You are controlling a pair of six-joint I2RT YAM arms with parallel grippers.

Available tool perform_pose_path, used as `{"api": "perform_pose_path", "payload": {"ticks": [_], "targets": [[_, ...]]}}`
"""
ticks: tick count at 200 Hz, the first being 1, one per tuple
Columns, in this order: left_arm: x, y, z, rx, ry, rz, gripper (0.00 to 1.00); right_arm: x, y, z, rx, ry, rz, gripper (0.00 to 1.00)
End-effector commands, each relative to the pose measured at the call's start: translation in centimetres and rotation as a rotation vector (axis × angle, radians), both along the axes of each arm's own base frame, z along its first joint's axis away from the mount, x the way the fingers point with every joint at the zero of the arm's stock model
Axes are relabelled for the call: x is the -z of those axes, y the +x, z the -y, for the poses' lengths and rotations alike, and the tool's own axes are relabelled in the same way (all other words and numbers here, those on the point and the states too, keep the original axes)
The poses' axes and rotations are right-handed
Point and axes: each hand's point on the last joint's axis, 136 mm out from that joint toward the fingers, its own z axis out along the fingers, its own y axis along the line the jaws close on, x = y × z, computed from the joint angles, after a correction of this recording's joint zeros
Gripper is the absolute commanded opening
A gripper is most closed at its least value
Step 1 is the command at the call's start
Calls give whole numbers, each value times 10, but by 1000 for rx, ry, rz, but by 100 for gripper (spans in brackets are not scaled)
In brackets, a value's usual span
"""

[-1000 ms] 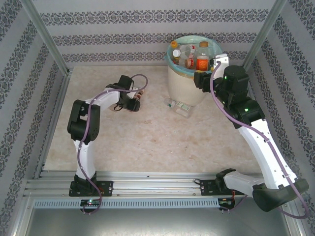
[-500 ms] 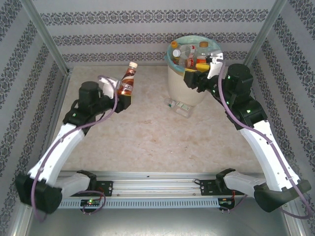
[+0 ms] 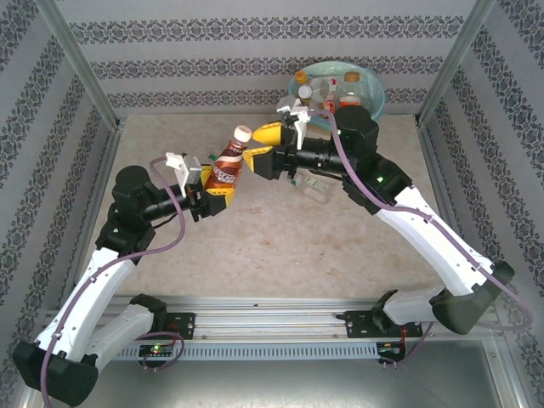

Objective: Put the plastic bottles in the bin

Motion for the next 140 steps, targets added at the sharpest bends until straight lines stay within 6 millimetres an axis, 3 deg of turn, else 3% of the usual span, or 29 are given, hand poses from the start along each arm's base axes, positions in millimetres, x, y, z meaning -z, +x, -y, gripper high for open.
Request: {"api": "perform_pose_path", "payload": {"ticks": [1, 45, 64, 87, 108, 119, 140], "targets": [[-19, -22, 8, 106, -39, 75, 54, -22, -8, -10, -54, 56, 50, 63], [-18, -28, 11, 143, -31, 85, 55, -17, -9, -29, -106, 60, 12, 50], [-15, -26, 11, 144, -27, 82, 55, -16, -5, -29, -87, 71, 2, 37], [-13, -24, 11, 137, -30, 84, 56, -15, -5, -30, -94, 81, -3, 30], [-9, -18, 9, 103, -19, 88, 60, -12, -5, -30, -97, 76, -11, 15], [-11, -17, 8, 90, -23, 97, 65, -12, -6, -29, -92, 74, -8, 14], [-20, -13, 4, 38, -54, 140, 88, -14, 3, -18, -7, 58, 12, 14]]}}
